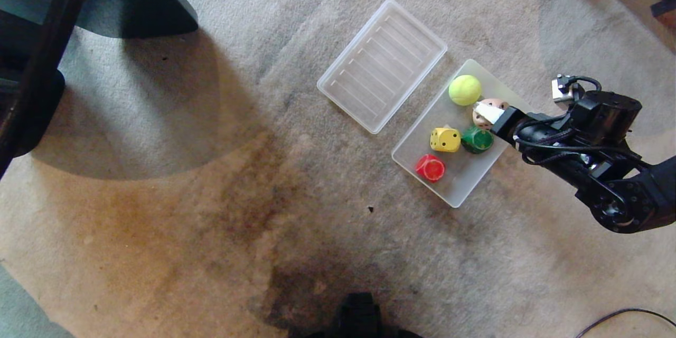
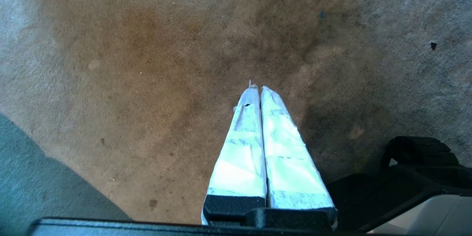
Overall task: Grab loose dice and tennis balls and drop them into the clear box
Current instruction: Put the toys in the box, then close the lid
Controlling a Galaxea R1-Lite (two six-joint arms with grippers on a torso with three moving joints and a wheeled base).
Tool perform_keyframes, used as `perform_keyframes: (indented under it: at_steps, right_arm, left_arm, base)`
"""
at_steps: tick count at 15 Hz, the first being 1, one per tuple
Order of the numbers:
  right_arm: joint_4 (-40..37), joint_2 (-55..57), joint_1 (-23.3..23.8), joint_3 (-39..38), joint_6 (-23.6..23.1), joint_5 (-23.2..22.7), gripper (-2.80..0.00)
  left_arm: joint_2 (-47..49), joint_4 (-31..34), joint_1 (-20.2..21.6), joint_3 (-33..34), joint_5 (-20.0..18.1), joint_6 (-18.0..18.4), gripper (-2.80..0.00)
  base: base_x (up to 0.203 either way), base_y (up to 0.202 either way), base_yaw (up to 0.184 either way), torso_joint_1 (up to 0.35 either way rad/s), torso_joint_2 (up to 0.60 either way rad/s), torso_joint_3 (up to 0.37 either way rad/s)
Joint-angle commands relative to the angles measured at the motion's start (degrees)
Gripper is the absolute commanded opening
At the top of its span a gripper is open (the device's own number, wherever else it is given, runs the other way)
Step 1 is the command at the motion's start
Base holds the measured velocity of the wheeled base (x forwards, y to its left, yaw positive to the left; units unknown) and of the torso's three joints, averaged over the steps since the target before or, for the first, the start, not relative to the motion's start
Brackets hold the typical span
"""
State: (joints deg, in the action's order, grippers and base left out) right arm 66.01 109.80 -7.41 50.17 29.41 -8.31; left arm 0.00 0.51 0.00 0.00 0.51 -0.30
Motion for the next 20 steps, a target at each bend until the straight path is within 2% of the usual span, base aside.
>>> perform_keyframes:
  at_steps: [1,2,3,10,14,15,20]
  right_arm:
    - [3.3,1.5,-0.6,1.4,0.6,-0.7,-2.80]
    - [3.9,1.8,-0.6,1.6,0.3,-0.8,-2.80]
    - [3.9,1.6,-0.6,1.6,0.3,-0.8,0.00]
    - [3.9,-1.3,-0.9,-2.3,-1.7,-0.9,0.00]
    - [0.2,-12.2,-0.7,-11.2,-2.3,-1.6,0.00]
    - [-2.2,-16.9,-0.5,-13.9,-2.4,-1.7,-2.80]
    - [-19.9,-35.8,0.3,-26.1,-5.8,-1.2,-2.80]
  left_arm:
    - [0.0,0.0,0.0,0.0,0.0,0.0,-2.80]
    - [0.0,0.0,0.0,0.0,0.0,0.0,-2.80]
    - [0.0,0.0,0.0,0.0,0.0,0.0,-2.80]
    - [0.0,0.0,0.0,0.0,0.0,0.0,-2.80]
    - [0.0,0.0,0.0,0.0,0.0,0.0,-2.80]
    - [0.0,0.0,0.0,0.0,0.0,0.0,-2.80]
    - [0.0,0.0,0.0,0.0,0.0,0.0,-2.80]
  base:
    - [0.000,0.000,0.000,0.000,0.00,0.000]
    - [0.000,0.000,0.000,0.000,0.00,0.000]
    - [0.000,0.000,0.000,0.000,0.00,0.000]
    - [0.000,0.000,0.000,0.000,0.00,0.000]
    - [0.000,0.000,0.000,0.000,0.00,0.000]
    - [0.000,0.000,0.000,0.000,0.00,0.000]
    - [0.000,0.000,0.000,0.000,0.00,0.000]
